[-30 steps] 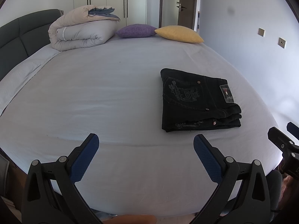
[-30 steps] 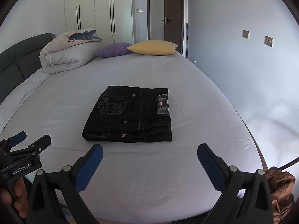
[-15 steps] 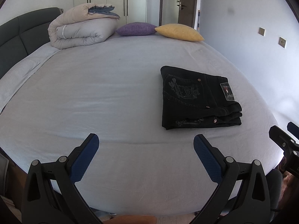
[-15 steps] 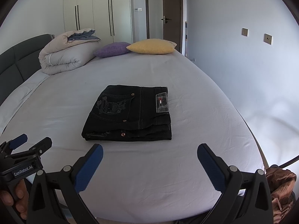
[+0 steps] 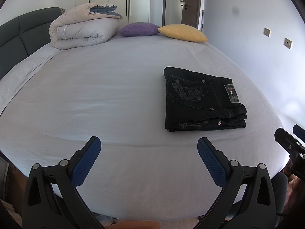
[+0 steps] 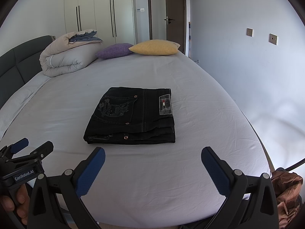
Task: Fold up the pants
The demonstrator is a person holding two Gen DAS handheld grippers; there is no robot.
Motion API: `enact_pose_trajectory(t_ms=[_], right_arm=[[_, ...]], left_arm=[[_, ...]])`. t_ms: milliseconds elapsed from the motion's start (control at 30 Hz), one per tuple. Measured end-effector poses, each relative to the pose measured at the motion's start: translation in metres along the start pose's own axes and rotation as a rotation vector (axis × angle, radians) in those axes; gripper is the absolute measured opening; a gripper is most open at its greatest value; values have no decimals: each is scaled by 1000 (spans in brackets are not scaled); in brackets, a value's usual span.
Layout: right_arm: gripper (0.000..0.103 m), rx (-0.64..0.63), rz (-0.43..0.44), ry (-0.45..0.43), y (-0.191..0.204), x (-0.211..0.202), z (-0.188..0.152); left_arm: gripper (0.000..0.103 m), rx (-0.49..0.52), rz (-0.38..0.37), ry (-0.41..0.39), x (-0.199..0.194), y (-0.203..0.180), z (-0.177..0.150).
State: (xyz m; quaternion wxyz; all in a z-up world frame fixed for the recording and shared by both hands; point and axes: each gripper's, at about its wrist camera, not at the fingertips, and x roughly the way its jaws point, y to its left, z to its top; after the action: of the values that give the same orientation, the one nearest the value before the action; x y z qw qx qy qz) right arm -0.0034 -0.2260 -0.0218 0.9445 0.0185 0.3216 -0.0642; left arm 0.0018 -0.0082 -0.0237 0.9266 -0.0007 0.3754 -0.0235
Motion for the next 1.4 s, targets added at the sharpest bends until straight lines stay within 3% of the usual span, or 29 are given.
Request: enact_pose_trajectory(t_ms=[1400], right_arm=[[103,-4,4,4,6,-4,-7]], left_arm=[[103,-3,-2,3,1,-1,-2]])
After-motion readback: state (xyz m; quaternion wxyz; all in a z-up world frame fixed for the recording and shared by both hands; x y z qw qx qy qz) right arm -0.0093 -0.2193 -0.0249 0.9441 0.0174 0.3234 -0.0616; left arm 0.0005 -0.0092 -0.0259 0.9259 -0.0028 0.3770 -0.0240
